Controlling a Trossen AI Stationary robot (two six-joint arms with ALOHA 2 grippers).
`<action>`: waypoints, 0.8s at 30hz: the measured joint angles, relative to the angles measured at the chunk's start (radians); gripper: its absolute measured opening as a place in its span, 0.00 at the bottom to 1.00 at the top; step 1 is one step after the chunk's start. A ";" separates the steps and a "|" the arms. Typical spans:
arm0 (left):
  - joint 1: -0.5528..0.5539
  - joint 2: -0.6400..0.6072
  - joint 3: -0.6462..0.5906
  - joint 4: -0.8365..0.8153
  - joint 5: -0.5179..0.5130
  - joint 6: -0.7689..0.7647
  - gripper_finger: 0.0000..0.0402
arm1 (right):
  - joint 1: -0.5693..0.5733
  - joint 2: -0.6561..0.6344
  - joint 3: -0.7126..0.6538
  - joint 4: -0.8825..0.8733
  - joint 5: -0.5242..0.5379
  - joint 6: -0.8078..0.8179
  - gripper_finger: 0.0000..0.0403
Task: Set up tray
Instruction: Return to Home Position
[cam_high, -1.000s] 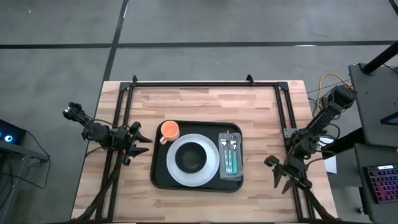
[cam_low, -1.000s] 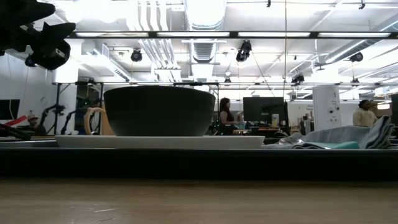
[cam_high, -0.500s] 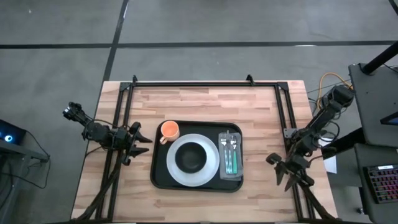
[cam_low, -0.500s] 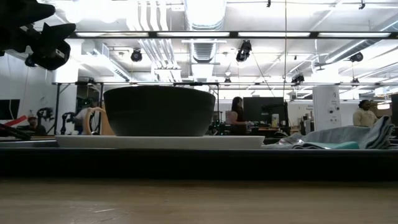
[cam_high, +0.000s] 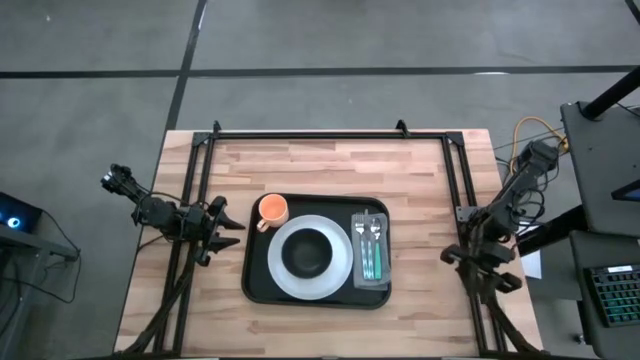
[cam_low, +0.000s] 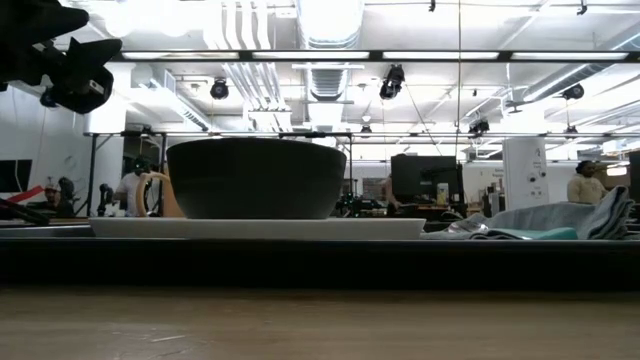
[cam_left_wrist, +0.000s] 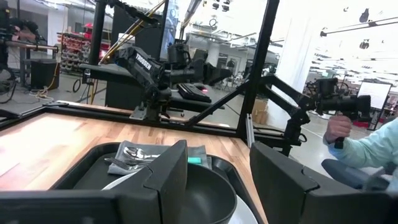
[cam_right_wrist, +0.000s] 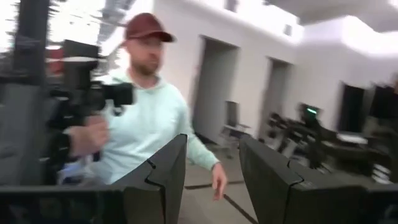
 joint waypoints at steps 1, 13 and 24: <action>0.000 0.000 0.000 0.000 0.000 0.000 0.39 | 0.000 -0.013 0.000 -0.011 -0.030 -0.007 0.34; 0.000 0.000 0.000 0.000 0.000 0.000 0.39 | 0.000 -0.196 0.000 -0.138 -0.076 0.041 0.33; 0.000 0.000 0.000 0.000 0.000 0.000 0.39 | 0.000 -0.401 0.000 -0.335 -0.077 0.077 0.35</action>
